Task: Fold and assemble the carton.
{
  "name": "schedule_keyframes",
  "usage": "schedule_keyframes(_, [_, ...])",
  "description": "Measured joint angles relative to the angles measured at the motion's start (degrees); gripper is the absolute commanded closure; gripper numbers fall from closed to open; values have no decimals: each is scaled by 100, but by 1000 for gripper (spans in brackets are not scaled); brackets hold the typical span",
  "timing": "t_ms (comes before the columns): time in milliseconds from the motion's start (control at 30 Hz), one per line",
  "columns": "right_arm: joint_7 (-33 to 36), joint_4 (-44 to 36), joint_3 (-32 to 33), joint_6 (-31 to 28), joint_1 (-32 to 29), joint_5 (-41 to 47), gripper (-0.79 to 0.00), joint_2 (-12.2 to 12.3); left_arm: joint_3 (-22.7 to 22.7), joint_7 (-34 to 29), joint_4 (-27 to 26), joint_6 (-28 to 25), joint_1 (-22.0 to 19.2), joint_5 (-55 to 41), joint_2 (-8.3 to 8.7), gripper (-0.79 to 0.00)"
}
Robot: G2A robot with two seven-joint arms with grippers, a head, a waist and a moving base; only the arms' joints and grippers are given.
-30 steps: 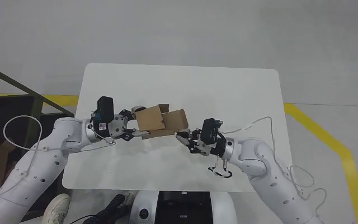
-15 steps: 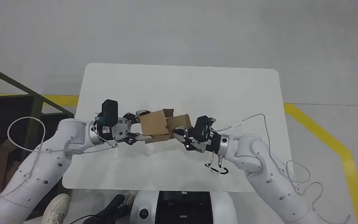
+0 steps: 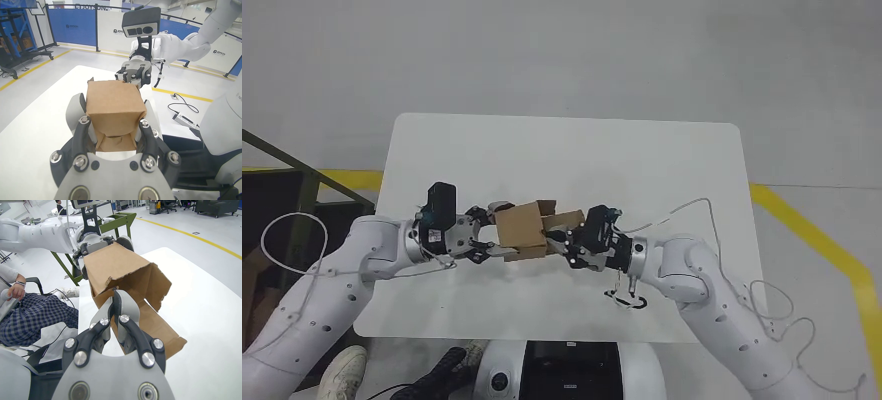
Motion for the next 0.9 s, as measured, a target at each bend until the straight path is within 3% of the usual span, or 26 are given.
schedule_keyframes(300, [-327,-64,418,396,-92,-3,0,43,-1,-58,-109,0,96,-54,3,-434])
schedule_keyframes(600, [-373,287,215,898,300,-153,0,-57,79,-68,-227,0,173,-81,8,-422])
schedule_keyframes(900, [-83,336,6,533,430,-110,0,-83,87,-81,-186,0,110,-95,12,-437])
